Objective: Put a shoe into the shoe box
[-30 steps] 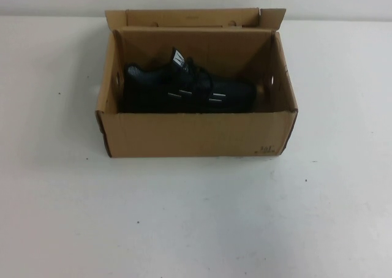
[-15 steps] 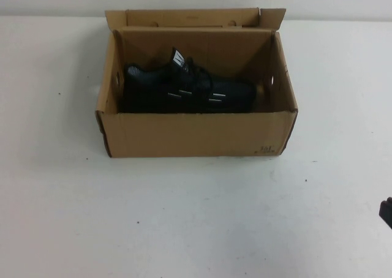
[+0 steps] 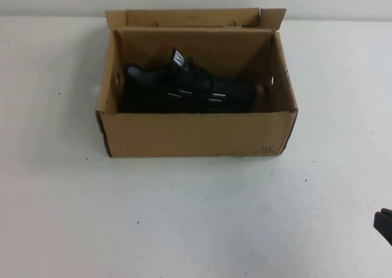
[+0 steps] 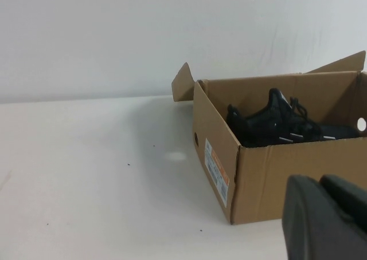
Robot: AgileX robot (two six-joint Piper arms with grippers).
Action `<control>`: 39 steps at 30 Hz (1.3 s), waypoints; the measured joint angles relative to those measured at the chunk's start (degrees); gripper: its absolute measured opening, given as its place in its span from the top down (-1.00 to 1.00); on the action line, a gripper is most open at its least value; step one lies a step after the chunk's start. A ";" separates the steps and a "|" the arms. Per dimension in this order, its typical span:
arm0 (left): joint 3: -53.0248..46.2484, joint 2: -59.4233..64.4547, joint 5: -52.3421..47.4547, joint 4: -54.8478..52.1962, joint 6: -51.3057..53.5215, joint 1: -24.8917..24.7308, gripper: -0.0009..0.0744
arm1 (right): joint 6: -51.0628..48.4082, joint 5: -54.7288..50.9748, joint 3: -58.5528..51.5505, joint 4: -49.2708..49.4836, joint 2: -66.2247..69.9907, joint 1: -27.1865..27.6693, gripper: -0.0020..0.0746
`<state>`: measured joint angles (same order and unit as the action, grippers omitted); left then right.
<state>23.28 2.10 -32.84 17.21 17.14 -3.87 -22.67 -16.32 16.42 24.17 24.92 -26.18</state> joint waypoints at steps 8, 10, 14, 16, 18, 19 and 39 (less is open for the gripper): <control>-7.06 -2.87 6.81 0.02 -0.13 0.00 0.98 | 0.00 0.00 0.00 0.00 -0.05 0.00 0.99; -9.29 -2.91 10.04 -0.75 -1.74 0.00 0.98 | 0.00 0.00 0.00 0.14 -0.05 0.00 0.99; -13.11 -2.91 12.78 -9.04 -11.43 -0.33 0.98 | 0.00 0.00 0.00 0.14 -0.05 0.00 0.99; -15.48 -2.91 13.73 -14.18 -17.14 -0.88 0.98 | 0.00 0.00 0.00 0.14 -0.05 0.00 0.99; -18.00 -2.91 15.77 -17.89 -19.96 -1.67 0.98 | 0.00 0.00 0.00 0.14 -0.05 0.00 0.99; -19.48 -2.91 16.84 -19.06 -20.79 -1.90 0.98 | 0.00 0.00 0.00 0.14 -0.05 0.00 0.99; -24.72 -2.91 10.64 -21.11 -22.26 -1.79 0.98 | 0.00 -1.24 0.00 0.14 -0.05 0.00 0.99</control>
<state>-1.44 -0.81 -22.20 -3.90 -5.12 -5.66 -22.67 -17.56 16.42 24.30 24.87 -26.18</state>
